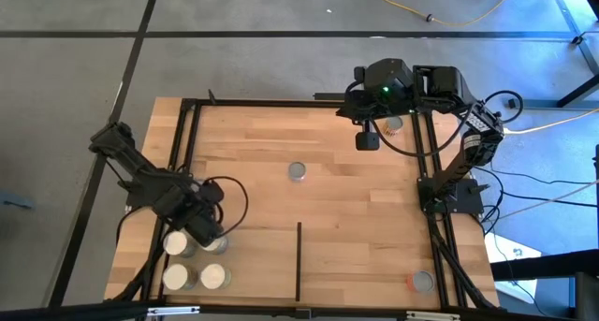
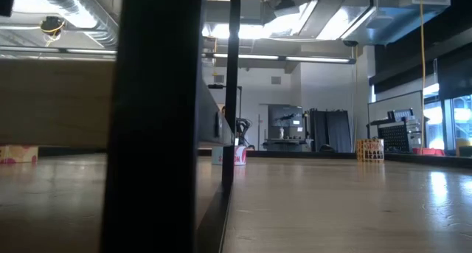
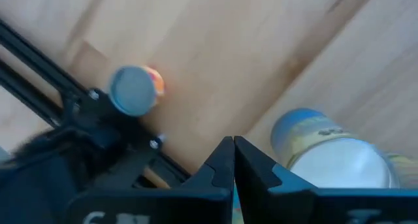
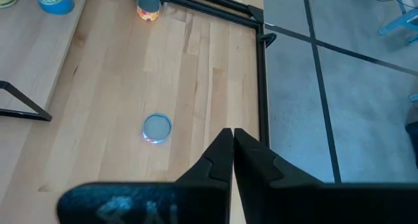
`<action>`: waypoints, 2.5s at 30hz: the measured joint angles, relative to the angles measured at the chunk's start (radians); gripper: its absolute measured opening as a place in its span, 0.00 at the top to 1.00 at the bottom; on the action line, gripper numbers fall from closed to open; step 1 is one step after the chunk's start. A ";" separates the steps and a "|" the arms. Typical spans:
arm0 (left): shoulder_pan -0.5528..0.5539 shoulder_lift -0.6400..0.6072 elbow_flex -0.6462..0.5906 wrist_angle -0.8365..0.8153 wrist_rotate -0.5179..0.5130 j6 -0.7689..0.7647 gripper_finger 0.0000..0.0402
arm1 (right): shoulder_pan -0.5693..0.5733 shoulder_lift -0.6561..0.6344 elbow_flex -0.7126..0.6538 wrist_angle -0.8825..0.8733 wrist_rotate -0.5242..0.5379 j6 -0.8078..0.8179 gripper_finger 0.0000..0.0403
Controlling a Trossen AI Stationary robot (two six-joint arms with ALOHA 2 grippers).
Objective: Pick and place cans onto a shelf
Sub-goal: Put the canned sauce on the shelf
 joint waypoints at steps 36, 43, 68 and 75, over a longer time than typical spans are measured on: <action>0.002 0.015 -0.185 0.261 0.071 0.081 1.00 | 0.000 0.000 0.000 0.000 -0.001 0.000 0.96; 0.002 0.013 -0.178 0.251 0.048 0.081 1.00 | 0.000 0.000 0.000 0.000 0.019 0.000 0.96; 0.061 -0.129 0.163 -0.029 -0.478 0.076 1.00 | -0.016 -0.141 -0.022 -0.170 0.182 0.390 0.96; 0.082 -0.164 0.163 -0.029 -0.531 0.100 1.00 | 0.020 -0.239 -0.061 -0.164 0.169 0.427 0.96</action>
